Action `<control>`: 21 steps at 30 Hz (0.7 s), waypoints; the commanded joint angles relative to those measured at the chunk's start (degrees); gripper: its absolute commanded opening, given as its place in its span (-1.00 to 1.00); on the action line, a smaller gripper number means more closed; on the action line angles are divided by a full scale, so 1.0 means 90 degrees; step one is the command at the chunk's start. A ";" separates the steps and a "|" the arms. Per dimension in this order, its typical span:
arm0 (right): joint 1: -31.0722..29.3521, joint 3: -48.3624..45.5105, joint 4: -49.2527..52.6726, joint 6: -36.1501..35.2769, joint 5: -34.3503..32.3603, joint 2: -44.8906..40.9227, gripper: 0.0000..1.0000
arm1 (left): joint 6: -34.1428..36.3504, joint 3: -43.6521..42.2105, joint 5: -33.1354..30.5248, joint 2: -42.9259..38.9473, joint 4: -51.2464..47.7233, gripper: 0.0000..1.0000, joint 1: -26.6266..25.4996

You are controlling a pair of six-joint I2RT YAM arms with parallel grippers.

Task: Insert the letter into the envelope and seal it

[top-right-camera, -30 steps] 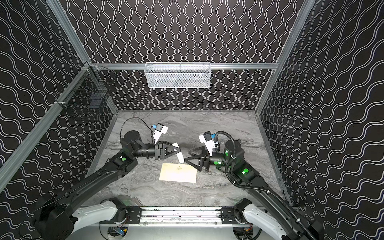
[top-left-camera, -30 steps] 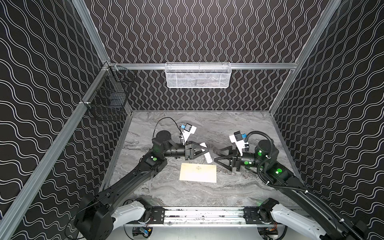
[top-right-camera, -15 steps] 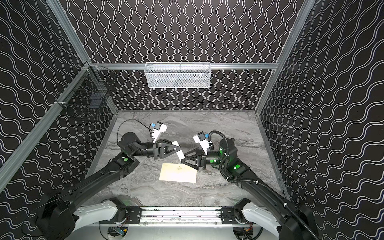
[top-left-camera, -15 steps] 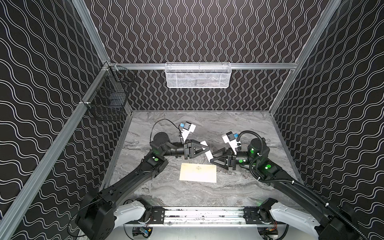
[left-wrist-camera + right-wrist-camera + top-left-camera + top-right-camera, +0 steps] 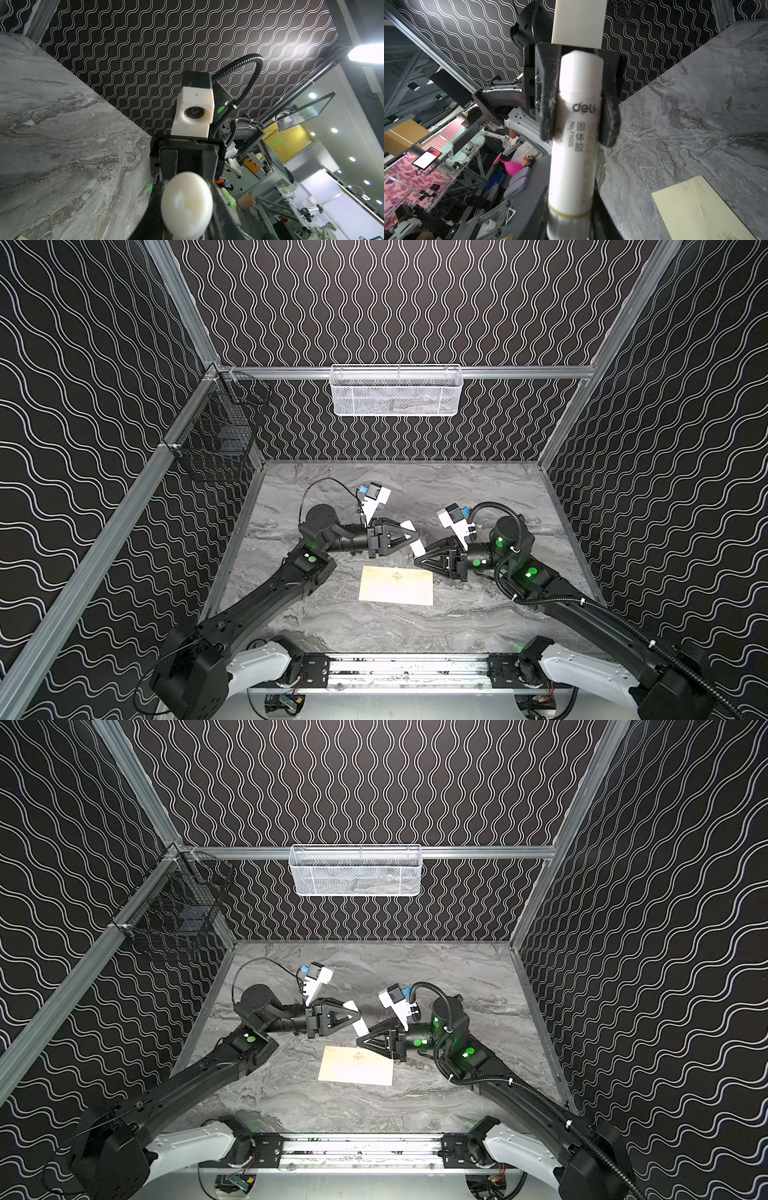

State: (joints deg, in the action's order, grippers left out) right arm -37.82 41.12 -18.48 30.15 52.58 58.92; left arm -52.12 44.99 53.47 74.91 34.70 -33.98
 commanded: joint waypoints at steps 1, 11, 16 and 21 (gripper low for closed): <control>-0.0113 0.0206 0.0396 -0.0295 -0.0430 -0.0092 -0.61 | 0.0387 0.0063 -0.0195 -0.0032 -0.0446 -1.00 0.0007; -0.1627 0.1585 0.3728 -0.1220 -0.5256 0.0146 -0.80 | 0.1643 0.0382 -0.1174 -0.0143 -0.2397 -1.00 0.0008; -0.2469 0.1914 0.4216 -0.1110 -0.7492 0.0358 -0.79 | 0.1761 0.0304 -0.1406 -0.0006 -0.2558 -1.00 0.0013; -0.2913 0.2134 0.4436 -0.1075 -0.8571 0.0647 -0.75 | 0.1718 0.0284 -0.1423 0.0123 -0.2493 -1.00 0.0015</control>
State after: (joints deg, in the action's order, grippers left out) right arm -63.11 58.89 21.41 20.36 -13.13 64.23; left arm -38.85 47.83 43.88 75.44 15.03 -34.00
